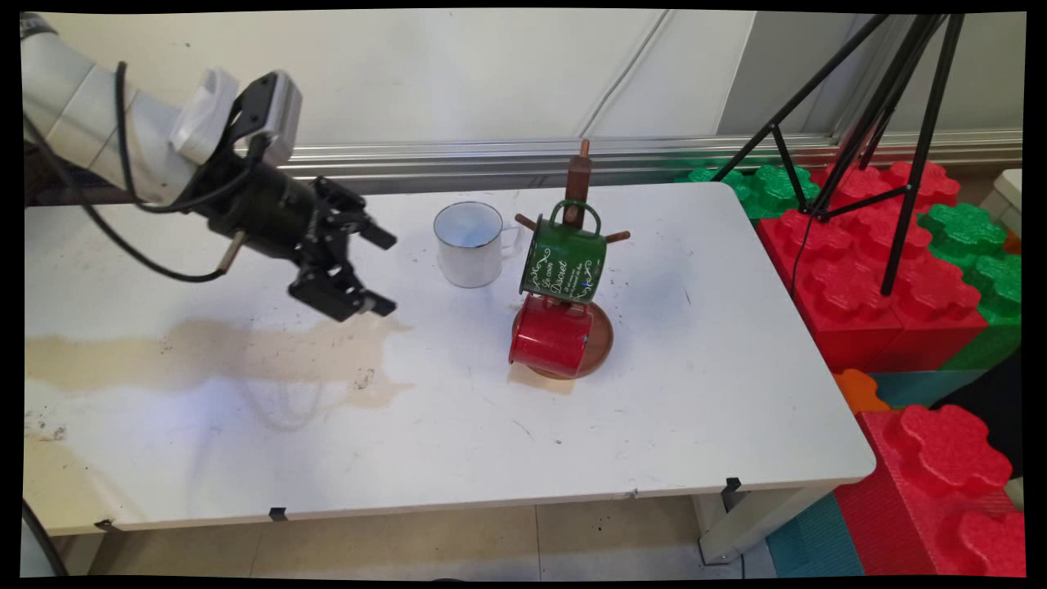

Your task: Pick up the green mug from the rack

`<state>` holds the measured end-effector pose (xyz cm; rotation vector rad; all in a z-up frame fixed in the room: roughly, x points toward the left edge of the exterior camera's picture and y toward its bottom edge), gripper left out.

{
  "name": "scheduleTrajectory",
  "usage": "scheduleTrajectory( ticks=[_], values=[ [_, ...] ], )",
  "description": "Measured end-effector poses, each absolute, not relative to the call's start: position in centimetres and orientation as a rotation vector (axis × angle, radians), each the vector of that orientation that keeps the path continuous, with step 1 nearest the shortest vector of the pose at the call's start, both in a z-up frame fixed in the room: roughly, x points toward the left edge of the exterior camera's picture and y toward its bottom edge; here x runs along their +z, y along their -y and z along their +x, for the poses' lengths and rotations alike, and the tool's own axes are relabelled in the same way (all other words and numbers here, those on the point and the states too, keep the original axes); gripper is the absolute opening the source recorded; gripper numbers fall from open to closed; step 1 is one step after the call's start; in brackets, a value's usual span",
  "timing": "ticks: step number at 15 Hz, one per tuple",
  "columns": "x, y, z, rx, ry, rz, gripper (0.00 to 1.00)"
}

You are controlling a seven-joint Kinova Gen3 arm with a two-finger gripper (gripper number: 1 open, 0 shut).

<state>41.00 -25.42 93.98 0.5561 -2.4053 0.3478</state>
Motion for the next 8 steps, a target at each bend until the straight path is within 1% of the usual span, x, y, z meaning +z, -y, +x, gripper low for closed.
scheduleTrajectory(
  ticks=[8],
  values=[
    [93.9, 28.0, 37.8, 0.319, 2.259, 0.532, 1.00]
  ],
)
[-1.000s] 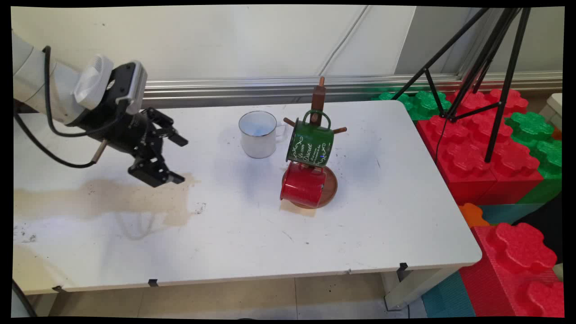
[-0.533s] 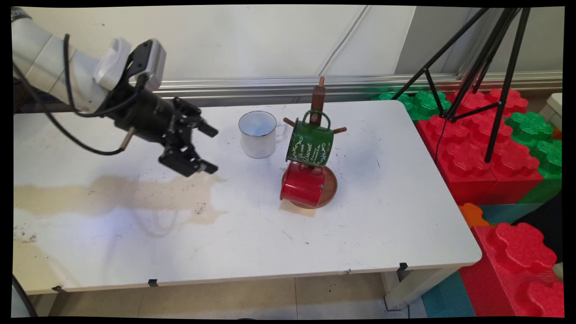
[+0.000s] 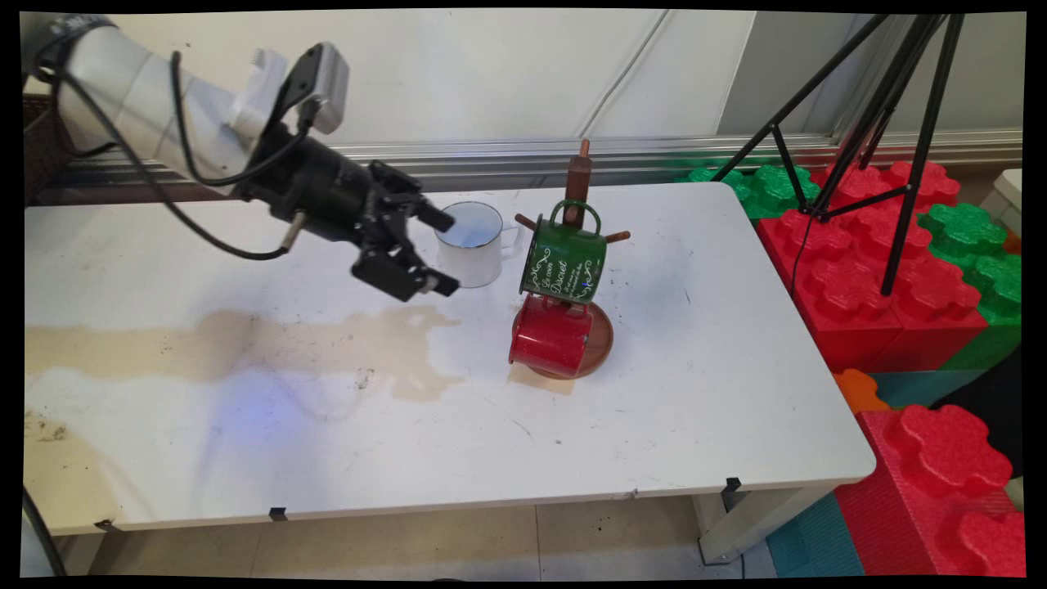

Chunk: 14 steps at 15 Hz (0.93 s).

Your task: Pick up the green mug from the rack

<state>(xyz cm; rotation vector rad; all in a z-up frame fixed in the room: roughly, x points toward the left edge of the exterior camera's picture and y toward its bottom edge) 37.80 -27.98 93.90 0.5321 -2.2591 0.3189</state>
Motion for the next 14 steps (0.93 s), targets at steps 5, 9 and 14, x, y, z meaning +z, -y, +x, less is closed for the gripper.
scheduleTrajectory(
  ticks=[5, 9, 14],
  values=[
    [93.4, 29.5, 35.5, 0.296, 2.184, 0.524, 1.00],
    [92.6, 30.7, 34.0, 0.279, 2.147, 0.526, 1.00],
    [91.3, 31.8, 32.5, 0.251, 2.117, 0.543, 1.00]
  ],
)
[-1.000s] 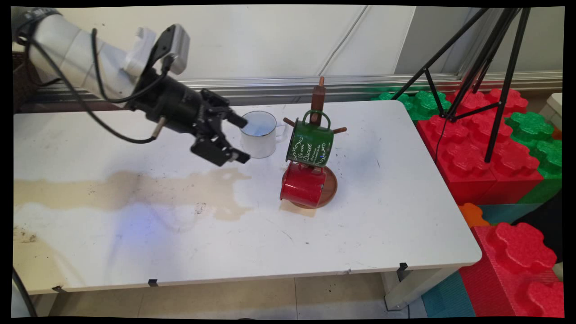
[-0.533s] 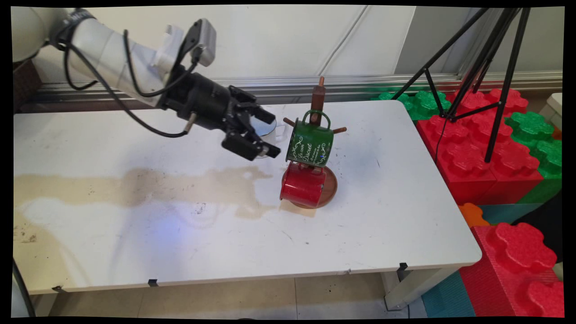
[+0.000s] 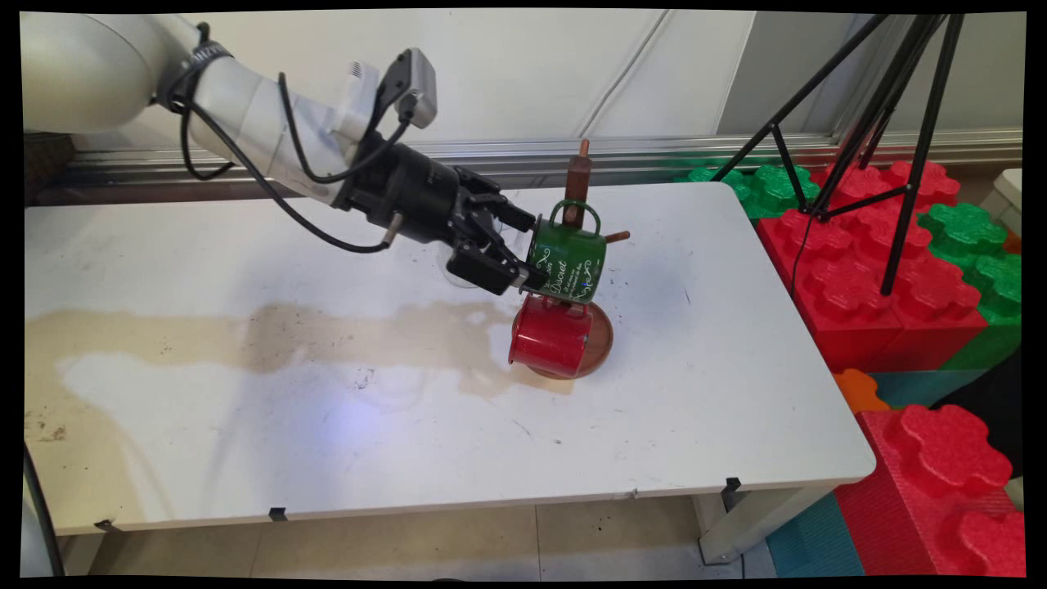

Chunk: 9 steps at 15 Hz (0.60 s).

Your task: Pick up the green mug from the rack

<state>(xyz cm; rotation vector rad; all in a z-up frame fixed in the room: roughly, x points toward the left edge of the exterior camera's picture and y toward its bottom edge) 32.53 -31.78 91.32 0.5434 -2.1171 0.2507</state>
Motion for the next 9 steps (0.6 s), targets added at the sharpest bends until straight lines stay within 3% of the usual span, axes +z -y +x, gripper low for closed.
scheduleTrajectory(
  ticks=[9],
  values=[
    [89.8, 32.5, 31.6, 0.218, 2.094, 0.567, 1.00]
  ],
)
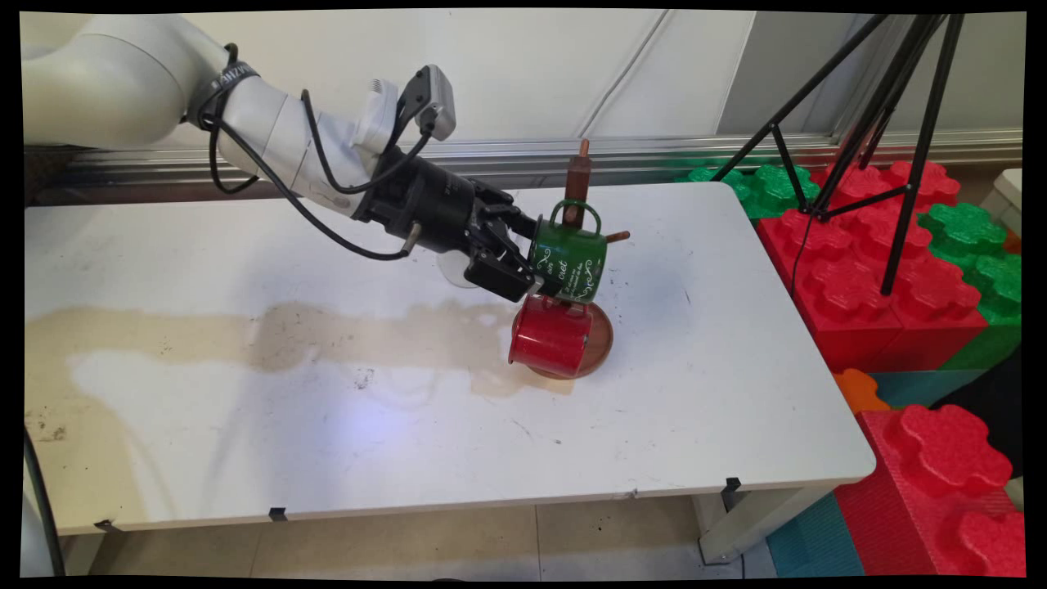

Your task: Pick up the green mug from the rack, then place the picked object on the table

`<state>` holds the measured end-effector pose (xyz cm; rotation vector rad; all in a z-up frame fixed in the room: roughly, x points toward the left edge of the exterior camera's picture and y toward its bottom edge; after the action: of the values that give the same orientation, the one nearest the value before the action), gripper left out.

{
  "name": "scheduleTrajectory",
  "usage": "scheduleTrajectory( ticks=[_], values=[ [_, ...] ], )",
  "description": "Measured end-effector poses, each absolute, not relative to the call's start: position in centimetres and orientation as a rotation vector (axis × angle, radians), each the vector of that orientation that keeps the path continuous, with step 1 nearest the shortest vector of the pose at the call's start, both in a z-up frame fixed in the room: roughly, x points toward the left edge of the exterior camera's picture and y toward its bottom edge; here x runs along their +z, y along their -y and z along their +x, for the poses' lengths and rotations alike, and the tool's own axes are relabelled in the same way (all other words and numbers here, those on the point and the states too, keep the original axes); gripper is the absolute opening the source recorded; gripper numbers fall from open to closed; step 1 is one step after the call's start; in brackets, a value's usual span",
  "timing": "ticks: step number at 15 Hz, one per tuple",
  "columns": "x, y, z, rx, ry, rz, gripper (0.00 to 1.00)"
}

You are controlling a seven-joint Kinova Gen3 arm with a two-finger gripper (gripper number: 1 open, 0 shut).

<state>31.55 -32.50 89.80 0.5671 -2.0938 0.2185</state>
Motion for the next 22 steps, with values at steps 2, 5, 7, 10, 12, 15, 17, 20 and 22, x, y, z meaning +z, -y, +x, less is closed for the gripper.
scheduleTrajectory(
  ticks=[2, 5, 7, 10, 12, 15, 17, 20, 22],
  values=[
    [89.6, 32.5, 31.5, 0.213, 2.089, 0.570, 0.00],
    [89.4, 32.5, 31.5, 0.207, 2.081, 0.572, 0.00],
    [89.4, 32.4, 31.6, 0.204, 2.076, 0.573, 0.00],
    [89.5, 32.1, 32.2, 0.198, 2.069, 0.577, 0.00],
    [89.6, 31.7, 32.7, 0.189, 2.066, 0.581, 0.00],
    [89.7, 31.1, 33.1, 0.169, 2.061, 0.580, 0.00],
    [89.8, 30.6, 33.1, 0.157, 2.056, 0.580, 0.00],
    [89.9, 30.0, 33.1, 0.146, 2.044, 0.580, 0.00],
    [90.1, 29.7, 32.9, 0.149, 2.032, 0.584, 0.00]
  ],
)
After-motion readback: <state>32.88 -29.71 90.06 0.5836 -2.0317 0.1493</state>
